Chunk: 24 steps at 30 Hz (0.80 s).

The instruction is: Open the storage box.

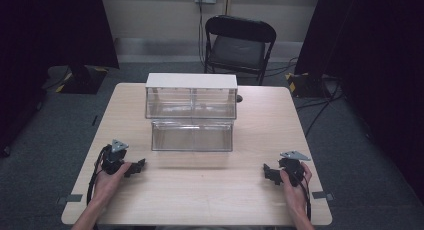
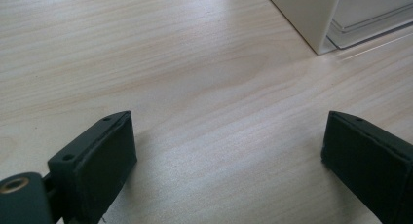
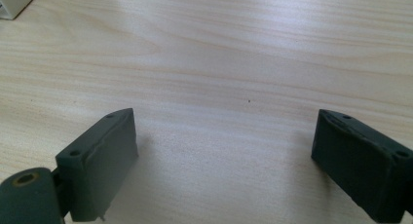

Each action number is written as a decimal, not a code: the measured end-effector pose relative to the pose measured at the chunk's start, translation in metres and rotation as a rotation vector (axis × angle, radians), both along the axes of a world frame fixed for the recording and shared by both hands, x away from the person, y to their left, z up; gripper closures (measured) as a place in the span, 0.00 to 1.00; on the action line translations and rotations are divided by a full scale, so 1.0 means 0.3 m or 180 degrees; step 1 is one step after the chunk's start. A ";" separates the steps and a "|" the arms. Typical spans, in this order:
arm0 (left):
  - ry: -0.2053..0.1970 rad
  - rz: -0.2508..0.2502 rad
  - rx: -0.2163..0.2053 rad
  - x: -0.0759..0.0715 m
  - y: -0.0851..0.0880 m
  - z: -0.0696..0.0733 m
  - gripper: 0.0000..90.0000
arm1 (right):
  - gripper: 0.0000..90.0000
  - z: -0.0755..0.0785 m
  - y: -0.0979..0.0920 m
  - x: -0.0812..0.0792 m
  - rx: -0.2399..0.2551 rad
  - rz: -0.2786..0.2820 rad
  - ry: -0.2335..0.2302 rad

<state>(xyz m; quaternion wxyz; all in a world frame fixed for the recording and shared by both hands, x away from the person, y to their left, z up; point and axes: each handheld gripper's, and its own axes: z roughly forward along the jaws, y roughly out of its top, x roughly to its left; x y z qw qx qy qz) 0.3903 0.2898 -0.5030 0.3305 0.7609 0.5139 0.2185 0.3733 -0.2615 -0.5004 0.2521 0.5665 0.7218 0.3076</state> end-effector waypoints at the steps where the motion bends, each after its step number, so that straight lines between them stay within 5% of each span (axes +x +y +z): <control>1: -0.0003 0.0005 0.0003 0.000 0.000 0.000 0.06 | 0.10 0.000 0.000 0.000 0.0000 0.0000 0.0000; 9: 0.0052 -0.0027 0.0033 0.000 -0.002 0.009 0.09 | 0.10 0.000 0.000 0.000 0.0000 0.0000 0.0000; 13: 0.0066 -0.0042 0.0025 -0.003 -0.001 0.019 0.19 | 0.10 0.000 0.000 0.000 0.0000 0.0000 0.0000; 24: -0.0079 -0.0188 -0.0229 -0.021 -0.007 0.062 0.21 | 0.10 0.000 0.000 0.000 -0.0001 0.0000 0.0000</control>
